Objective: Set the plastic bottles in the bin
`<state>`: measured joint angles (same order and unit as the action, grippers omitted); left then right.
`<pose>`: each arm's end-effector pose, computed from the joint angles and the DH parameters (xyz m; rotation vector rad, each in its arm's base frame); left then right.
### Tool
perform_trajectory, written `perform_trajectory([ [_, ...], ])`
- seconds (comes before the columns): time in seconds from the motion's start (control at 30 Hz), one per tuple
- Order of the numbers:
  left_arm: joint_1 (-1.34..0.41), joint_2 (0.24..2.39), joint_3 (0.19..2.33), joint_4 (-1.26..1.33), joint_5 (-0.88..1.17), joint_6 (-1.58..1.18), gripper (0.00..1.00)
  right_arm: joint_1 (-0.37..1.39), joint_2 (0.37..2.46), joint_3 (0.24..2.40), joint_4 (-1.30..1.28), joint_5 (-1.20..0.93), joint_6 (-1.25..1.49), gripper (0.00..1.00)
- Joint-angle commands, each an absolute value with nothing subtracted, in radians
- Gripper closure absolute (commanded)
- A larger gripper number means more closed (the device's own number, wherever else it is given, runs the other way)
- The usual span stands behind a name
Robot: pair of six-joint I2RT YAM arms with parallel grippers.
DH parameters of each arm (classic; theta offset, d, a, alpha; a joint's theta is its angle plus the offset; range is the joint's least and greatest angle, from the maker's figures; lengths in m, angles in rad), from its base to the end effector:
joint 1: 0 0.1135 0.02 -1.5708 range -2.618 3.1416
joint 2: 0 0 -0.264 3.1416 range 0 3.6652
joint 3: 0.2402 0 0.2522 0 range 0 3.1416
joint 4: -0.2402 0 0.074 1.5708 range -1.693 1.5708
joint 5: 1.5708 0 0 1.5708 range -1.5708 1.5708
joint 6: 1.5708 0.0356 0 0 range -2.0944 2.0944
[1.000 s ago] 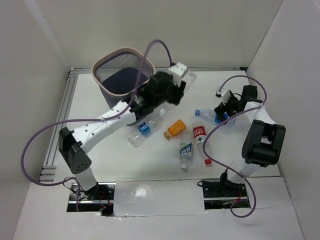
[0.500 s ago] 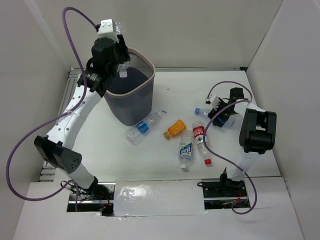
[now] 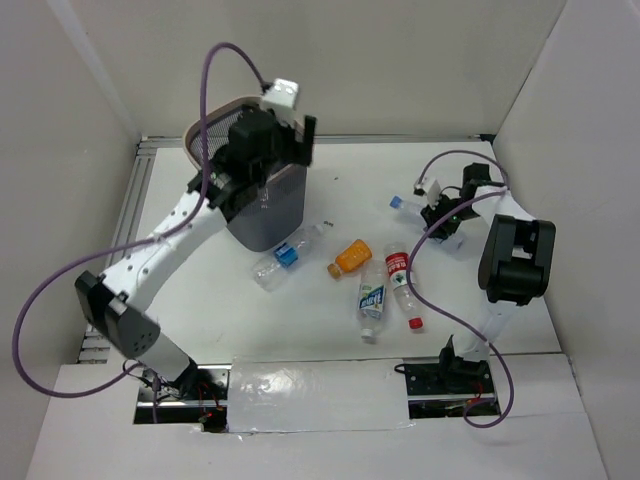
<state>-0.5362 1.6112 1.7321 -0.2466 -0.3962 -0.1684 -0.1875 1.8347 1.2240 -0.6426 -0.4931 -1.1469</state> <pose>0.3273 -0.1785 0.4530 0.0148 1.6903 -0.1927 0.3537 -0.0500 0.1769 -1.2835 2.2418 0.2546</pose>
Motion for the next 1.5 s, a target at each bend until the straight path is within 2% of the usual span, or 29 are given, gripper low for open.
perform_trajectory([
  [0.0, -0.711, 1.427, 1.662, -0.153, -0.266, 0.011, 0.0, -0.172, 1.737, 1.403, -0.758, -0.676, -1.059, 0.75],
  [0.07, -0.764, 1.315, 1.568, -0.166, -0.13, 0.029, 0.0, -0.16, 1.717, 1.524, -0.769, -0.787, -0.997, 0.75],
  [0.13, -0.825, 1.24, 1.386, -0.175, -0.059, 0.038, 0.0, -0.126, 1.703, 1.645, -0.721, -0.884, -0.879, 0.74],
  [0.23, -0.834, 1.158, 1.188, -0.204, -0.067, -0.026, 0.0, -0.055, 1.681, 1.764, -0.582, -0.96, -0.633, 0.72],
  [0.4, -0.844, 1.089, 0.959, -0.193, -0.149, -0.046, 0.0, 0.098, 1.768, 1.939, -0.113, -1.012, -0.153, 0.72],
  [0.53, -0.853, 1.103, 0.899, -0.175, -0.218, -0.035, 0.0, 0.249, 1.861, 2.104, 0.089, -1.011, 0.082, 0.72],
  [0.8, -0.862, 1.19, 0.838, -0.061, -0.33, -0.002, 0.0, 0.468, 2.091, 2.333, 0.175, -0.936, 0.245, 0.7],
  [0.9, -0.862, 1.252, 0.857, -0.07, -0.359, -0.002, 0.0, 0.526, 2.125, 2.333, 0.152, -0.904, 0.256, 0.56],
  [0.93, -0.862, 1.265, 0.857, -0.071, -0.359, -0.002, 0.0, 0.538, 2.137, 2.333, 0.132, -0.89, 0.241, 0.45],
  [0.97, -0.862, 1.291, 0.857, -0.071, -0.385, -0.002, 0.0, 0.551, 2.137, 2.333, 0.117, -0.879, 0.226, 0.2],
  [1.0, -0.862, 1.304, 0.857, -0.071, -0.385, -0.002, 0.0, 0.551, 2.137, 2.333, 0.085, -0.879, 0.225, 0.08],
  [1.03, -0.862, 1.318, 0.857, -0.071, -0.399, -0.002, 0.0, 0.551, 2.137, 2.342, 0.066, -0.849, 0.209, 0.0],
  [1.2, -0.862, 1.405, 0.847, -0.032, -0.483, -0.002, 0.0, 0.448, 2.088, 2.376, -0.018, -0.732, 0.23, 0.0],
  [1.3, -0.862, 1.474, 0.847, -0.003, -0.512, 0.008, 0.0, 0.342, 2.01, 2.323, -0.069, -0.765, 0.23, 0.0],
  [1.47, -0.862, 1.629, 0.881, 0.025, -0.632, -0.005, 0.0, 0.198, 1.817, 2.025, -0.214, -0.869, 0.091, 0.0],
])
